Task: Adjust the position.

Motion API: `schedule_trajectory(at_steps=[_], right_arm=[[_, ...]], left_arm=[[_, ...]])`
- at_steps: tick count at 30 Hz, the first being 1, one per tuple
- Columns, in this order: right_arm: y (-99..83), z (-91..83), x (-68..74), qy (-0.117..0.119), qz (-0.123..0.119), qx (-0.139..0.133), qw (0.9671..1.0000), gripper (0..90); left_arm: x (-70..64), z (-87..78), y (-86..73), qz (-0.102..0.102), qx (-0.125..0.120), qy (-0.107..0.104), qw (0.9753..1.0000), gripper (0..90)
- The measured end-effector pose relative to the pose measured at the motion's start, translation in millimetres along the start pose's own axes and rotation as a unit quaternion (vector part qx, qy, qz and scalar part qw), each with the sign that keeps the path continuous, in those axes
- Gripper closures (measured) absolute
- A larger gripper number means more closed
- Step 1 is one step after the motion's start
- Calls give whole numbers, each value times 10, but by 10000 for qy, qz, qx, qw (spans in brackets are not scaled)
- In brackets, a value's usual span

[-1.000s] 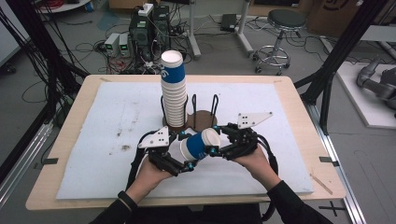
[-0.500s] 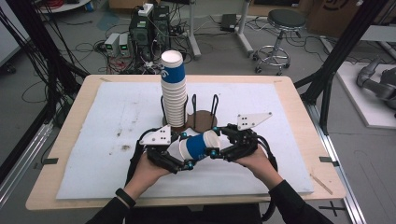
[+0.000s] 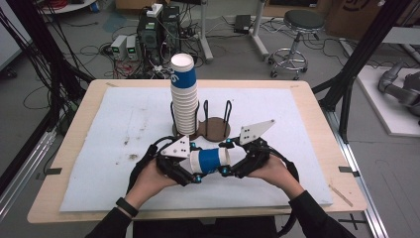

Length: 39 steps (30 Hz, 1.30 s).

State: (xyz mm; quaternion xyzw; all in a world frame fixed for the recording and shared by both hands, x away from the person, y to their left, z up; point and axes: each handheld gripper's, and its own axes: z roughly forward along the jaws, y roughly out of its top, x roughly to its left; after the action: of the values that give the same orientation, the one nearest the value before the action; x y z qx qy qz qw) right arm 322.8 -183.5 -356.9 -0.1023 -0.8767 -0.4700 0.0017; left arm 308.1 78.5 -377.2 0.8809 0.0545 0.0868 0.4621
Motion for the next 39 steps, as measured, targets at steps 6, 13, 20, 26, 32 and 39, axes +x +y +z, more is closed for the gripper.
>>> schedule_trajectory(at_steps=[6, 13, 20, 26, 32, 39], right_arm=[[-28, 28, -35, 215, -62, -31, 9997, 284], [-83, -107, -119, 439, 242, -868, 9950, 295], [-119, -112, -122, 615, 325, -1276, 9894, 295], [-123, -85, -110, 668, 305, -1311, 9886, 296], [-123, -88, -106, 633, 267, -1152, 9910, 275], [-19, -149, -50, 260, -17, -585, 9979, 209]], left_arm=[[12, -49, -17, -62, -504, 18, 9987, 168], [81, -78, -165, -879, -2101, -205, 9735, 91], [95, -66, -170, -1174, -2616, -506, 9567, 86], [109, -96, -165, -1128, -2491, -514, 9605, 166], [118, -142, -105, -925, -2187, -502, 9701, 191], [127, -171, -21, -650, -1521, -435, 9853, 194]])
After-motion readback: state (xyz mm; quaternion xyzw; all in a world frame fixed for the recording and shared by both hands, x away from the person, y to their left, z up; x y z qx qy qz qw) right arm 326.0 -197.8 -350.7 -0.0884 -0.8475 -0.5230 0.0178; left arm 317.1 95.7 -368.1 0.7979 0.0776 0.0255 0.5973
